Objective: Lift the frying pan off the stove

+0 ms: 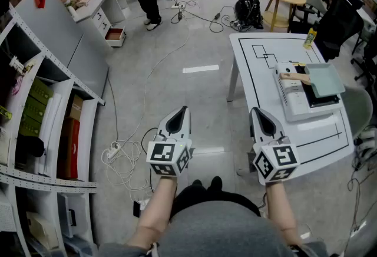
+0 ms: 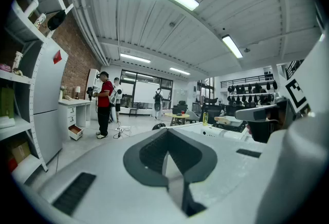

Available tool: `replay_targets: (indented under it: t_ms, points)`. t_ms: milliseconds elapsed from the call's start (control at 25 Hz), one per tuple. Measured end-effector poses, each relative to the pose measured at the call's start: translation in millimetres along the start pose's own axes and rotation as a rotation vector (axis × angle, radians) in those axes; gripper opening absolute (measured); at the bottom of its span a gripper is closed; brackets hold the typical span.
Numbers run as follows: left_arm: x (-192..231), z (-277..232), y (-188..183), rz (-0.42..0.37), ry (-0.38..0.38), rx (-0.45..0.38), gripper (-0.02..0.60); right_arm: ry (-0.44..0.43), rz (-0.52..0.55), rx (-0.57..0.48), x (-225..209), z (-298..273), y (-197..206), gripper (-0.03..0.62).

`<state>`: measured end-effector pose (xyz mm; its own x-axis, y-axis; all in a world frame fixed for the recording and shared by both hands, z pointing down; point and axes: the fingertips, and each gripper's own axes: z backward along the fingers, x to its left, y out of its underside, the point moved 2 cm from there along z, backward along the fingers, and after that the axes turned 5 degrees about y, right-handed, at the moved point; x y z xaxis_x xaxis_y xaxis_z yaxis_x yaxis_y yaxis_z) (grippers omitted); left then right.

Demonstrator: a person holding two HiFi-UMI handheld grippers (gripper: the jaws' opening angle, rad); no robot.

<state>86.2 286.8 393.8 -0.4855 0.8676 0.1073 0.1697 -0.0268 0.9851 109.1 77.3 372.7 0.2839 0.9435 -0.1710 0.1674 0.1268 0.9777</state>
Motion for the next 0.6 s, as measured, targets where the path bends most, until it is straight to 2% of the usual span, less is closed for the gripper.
replay_targets:
  t_ms: [360,600]
  points:
    - [1,0,-5,0.004,0.005,-0.017,0.006,-0.022,-0.033,-0.003,0,-1,0,0.003]
    - [6,2,-12,0.040,-0.023,-0.054,0.006,-0.047,-0.034,-0.002,-1,-1,0,0.003]
